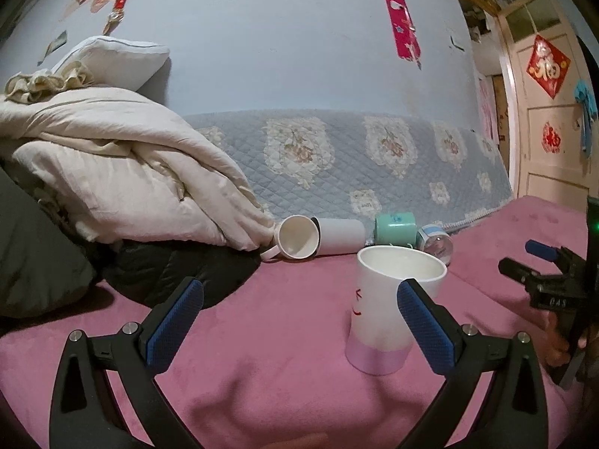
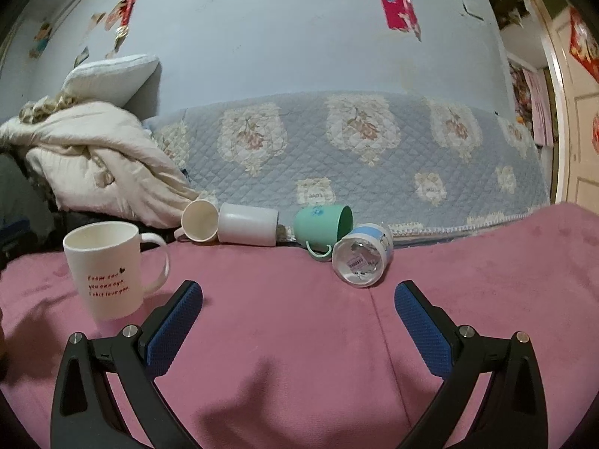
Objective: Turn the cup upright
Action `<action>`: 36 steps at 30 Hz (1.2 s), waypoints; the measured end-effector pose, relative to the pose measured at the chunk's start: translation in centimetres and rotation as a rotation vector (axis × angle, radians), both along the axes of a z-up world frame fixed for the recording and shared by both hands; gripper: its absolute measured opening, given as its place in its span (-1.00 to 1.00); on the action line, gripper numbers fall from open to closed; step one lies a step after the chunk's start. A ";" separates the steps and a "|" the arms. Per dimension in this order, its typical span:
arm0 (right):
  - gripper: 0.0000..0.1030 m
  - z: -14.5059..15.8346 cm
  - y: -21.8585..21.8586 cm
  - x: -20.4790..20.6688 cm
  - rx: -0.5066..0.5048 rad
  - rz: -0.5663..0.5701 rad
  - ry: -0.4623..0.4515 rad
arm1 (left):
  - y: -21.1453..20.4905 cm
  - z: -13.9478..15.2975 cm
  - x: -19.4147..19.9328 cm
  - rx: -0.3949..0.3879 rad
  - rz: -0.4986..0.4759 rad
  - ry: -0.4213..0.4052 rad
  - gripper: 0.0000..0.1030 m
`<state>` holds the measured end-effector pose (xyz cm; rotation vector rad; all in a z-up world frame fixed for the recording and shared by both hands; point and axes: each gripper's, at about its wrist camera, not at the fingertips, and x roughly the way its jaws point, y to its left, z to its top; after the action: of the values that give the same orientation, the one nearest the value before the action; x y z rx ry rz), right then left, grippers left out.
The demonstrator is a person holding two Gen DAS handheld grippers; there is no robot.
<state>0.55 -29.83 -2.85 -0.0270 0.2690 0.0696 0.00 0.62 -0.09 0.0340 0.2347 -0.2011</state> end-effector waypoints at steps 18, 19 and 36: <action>1.00 0.0 -0.4 0.3 0.021 0.016 0.023 | 0.2 0.1 -0.1 0.021 0.034 -0.004 1.00; 1.00 0.0 -0.4 0.3 0.023 0.016 0.024 | 0.2 0.1 -0.1 0.020 0.036 -0.002 1.00; 1.00 0.0 -0.5 0.4 0.026 0.016 0.027 | 0.1 -0.1 0.1 0.018 0.046 0.004 1.00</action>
<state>0.93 -30.37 -2.87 -0.0028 0.2952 0.0895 0.13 0.73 -0.23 0.0456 0.2413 -0.1536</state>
